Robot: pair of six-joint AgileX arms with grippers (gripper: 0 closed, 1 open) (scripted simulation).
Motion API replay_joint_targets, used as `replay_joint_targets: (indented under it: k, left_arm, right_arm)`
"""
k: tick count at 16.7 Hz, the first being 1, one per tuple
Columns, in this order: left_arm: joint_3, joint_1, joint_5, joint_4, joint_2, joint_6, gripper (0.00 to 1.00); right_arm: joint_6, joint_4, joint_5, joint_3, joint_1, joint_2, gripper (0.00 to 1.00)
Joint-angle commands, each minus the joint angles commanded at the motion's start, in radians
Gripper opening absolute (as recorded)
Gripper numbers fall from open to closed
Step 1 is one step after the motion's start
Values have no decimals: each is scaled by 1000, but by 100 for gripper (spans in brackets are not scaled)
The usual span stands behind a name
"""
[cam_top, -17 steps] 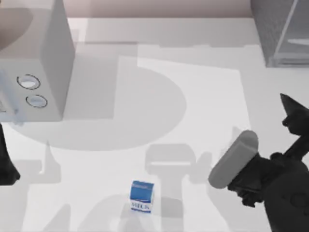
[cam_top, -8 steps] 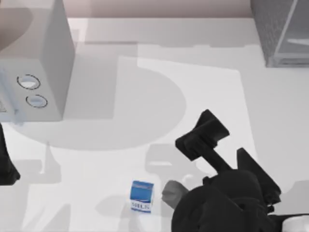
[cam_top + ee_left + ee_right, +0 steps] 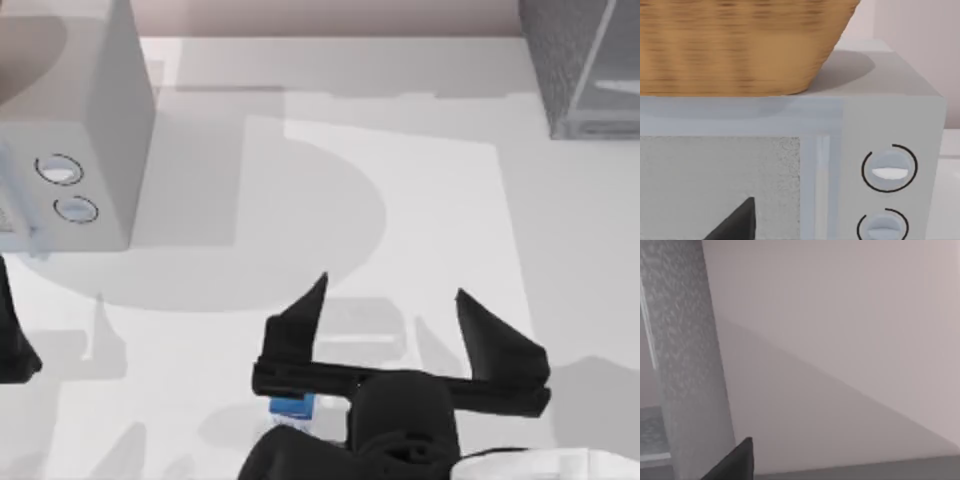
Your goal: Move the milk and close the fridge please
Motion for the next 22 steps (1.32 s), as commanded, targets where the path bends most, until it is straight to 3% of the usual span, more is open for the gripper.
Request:
replay_joint_targets:
  k: [11, 22]
  left_arm:
    - [0, 0, 0, 0, 0, 0, 100]
    - [0, 0, 0, 0, 0, 0, 100]
  right_arm:
    - [-648, -359, 85, 272, 86, 297, 100]
    - [-1220, -713, 91, 494, 137, 605, 100]
